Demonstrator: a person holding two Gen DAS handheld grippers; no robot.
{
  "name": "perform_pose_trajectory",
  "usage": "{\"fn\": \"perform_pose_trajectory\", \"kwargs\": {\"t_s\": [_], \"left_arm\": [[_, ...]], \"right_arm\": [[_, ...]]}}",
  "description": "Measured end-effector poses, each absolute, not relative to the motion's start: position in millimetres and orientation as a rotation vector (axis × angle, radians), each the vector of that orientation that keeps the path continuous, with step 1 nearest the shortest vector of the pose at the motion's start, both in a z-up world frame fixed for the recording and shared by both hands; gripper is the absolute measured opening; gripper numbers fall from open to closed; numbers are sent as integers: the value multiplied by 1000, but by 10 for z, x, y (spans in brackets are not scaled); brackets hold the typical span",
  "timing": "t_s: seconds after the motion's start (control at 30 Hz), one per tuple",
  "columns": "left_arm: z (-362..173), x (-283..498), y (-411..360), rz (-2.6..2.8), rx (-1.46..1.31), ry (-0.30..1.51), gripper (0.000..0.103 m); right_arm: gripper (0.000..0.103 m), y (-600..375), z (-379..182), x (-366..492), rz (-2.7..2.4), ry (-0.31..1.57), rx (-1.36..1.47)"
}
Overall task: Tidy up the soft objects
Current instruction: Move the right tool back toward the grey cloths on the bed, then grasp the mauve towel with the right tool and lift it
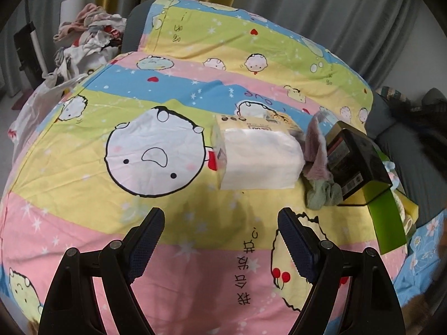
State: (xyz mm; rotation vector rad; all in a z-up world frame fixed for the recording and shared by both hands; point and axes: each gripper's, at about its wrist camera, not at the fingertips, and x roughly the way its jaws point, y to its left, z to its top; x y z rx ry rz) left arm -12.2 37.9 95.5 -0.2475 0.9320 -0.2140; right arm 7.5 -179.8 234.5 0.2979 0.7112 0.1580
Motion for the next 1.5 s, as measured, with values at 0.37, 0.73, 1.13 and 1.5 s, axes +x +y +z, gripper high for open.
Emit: {"fn": "perform_pose_trajectory", "kwargs": {"t_s": [0.37, 0.73, 1.13, 1.5], "left_arm": [[950, -139, 400, -214, -258, 942, 84], [960, -101, 460, -229, -285, 941, 84], [1023, -178, 455, -226, -267, 914, 83], [1031, -260, 463, -232, -259, 916, 83]], "right_arm": [[73, -1647, 1775, 543, 78, 929, 288], [5, -1760, 1491, 699, 140, 955, 480], [5, -1620, 2923, -538, 334, 615, 393], [7, -1526, 1696, -641, 387, 855, 457]]}}
